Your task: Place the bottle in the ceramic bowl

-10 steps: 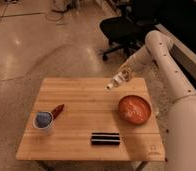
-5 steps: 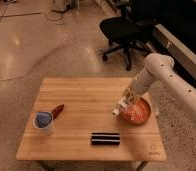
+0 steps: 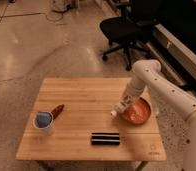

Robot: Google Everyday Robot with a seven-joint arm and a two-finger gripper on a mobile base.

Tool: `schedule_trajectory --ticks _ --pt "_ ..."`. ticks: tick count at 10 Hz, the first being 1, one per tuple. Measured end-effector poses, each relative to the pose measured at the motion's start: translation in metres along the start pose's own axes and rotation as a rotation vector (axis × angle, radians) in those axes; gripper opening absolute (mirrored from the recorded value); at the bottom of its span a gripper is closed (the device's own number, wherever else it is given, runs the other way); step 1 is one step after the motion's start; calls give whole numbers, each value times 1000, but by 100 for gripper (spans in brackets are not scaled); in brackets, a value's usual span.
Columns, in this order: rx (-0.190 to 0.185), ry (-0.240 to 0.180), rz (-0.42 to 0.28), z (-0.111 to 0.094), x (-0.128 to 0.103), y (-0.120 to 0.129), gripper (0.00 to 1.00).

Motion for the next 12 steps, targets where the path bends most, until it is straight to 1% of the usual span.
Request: schedule_trajectory --ticks 1,2,3,4,5,6,7,8,9,10,12 --pt "-8 -3 15 3 6 -4 1" --pt "-13 -6 24 5 9 -5 4" --pt "-11 -19 21 9 16 -6 18" --pt "-10 -33 17 10 18 -5 27" --pt "-12 -39 19 12 21 -2 35" --pt "-17 -43 25 14 29 3 47" --pt "-19 -43 31 15 36 8 58" --pt "-21 -44 35 14 41 13 68" --pt "-14 -41 38 12 48 16 76" --pt "-8 -38 44 11 56 22 80" --pt "4 -40 44 8 61 25 80"
